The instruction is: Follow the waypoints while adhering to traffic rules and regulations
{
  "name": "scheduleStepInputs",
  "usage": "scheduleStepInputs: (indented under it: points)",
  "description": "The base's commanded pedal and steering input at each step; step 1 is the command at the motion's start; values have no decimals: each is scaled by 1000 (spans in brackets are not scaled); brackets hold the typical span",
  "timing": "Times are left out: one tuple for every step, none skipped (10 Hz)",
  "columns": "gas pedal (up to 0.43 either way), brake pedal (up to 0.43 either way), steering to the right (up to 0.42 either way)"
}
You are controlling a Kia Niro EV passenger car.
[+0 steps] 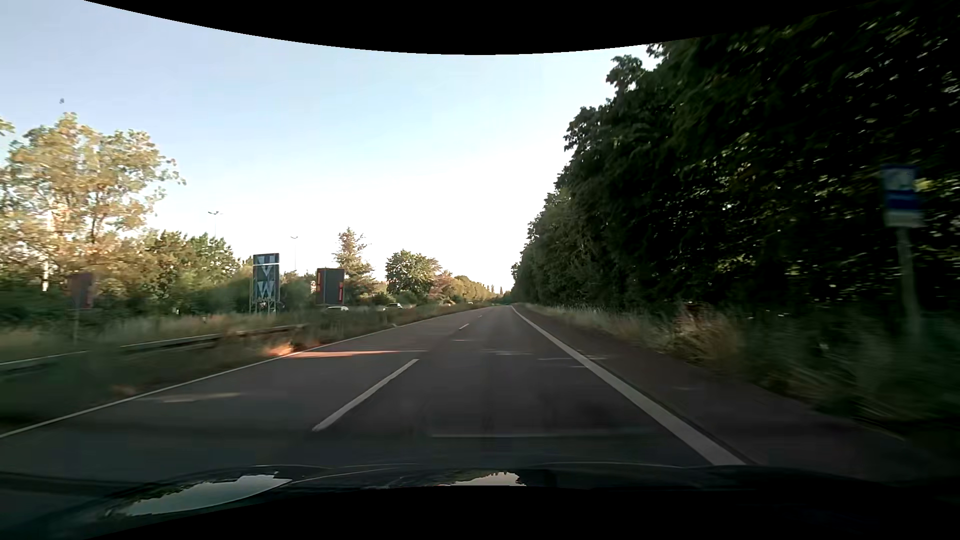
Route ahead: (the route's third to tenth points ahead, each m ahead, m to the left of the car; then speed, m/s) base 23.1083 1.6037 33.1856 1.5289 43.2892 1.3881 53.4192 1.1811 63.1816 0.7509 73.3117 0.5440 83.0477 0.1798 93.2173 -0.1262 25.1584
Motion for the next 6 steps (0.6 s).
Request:
scheduleStepInputs:
  points:
    - [260,0,4]
    - [260,0,4]
    - [260,0,4]
    - [260,0,4]
    - [260,0,4]
    - [260,0,4]
